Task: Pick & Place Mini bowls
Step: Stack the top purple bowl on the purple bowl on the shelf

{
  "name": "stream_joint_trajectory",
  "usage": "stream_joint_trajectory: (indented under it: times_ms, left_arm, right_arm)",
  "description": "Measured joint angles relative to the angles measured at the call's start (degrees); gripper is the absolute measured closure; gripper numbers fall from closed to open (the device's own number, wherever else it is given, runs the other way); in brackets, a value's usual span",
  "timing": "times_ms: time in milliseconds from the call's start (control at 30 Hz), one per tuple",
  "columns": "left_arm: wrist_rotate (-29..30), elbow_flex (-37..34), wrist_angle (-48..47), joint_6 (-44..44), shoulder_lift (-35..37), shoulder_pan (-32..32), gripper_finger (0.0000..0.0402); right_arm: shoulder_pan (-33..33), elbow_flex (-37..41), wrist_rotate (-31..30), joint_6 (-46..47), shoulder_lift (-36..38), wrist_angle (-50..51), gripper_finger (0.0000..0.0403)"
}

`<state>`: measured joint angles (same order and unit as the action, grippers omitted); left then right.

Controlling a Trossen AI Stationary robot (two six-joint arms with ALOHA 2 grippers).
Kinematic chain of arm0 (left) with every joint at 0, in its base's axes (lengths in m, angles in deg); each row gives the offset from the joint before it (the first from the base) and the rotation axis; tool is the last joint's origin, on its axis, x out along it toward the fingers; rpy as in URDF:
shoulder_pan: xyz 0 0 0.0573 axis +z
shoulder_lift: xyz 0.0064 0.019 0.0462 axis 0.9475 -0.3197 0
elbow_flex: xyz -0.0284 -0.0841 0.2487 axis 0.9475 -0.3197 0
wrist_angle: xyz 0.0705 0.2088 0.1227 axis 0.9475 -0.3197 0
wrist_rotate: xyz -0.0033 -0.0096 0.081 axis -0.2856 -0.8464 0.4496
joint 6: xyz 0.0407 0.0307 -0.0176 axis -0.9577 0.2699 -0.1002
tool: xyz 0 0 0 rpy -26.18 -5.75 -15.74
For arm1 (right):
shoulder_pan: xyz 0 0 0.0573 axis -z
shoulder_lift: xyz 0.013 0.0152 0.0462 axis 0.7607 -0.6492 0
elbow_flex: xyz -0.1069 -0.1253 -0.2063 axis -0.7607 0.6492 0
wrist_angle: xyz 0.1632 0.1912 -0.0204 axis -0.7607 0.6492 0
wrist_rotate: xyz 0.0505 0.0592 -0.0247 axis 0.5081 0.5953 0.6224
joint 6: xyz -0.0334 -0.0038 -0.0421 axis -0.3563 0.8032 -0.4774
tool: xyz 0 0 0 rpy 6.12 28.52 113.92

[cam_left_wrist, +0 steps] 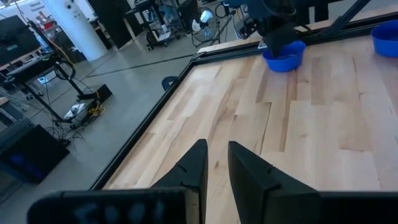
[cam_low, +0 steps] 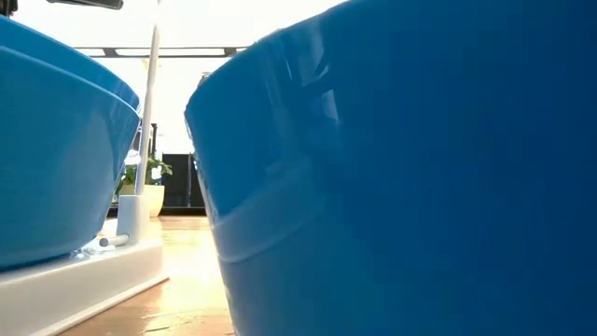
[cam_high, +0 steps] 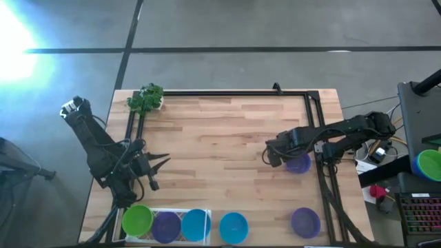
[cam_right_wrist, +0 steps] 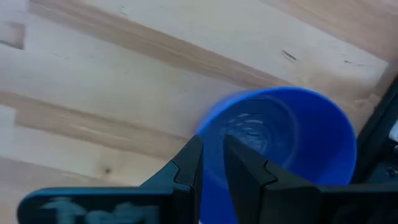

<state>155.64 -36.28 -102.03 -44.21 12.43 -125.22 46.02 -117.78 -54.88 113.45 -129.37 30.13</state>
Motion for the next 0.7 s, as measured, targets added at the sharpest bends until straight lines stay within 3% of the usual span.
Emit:
stream_joint_trajectory:
  times_ms: [700]
  left_arm:
    - [-0.72, -0.04, 0.02, -1.42, 0.00, 0.00, 0.0344]
  right_arm:
    - [-0.01, 1.66, 2.86, 1.28, -0.01, -6.11, 0.0344]
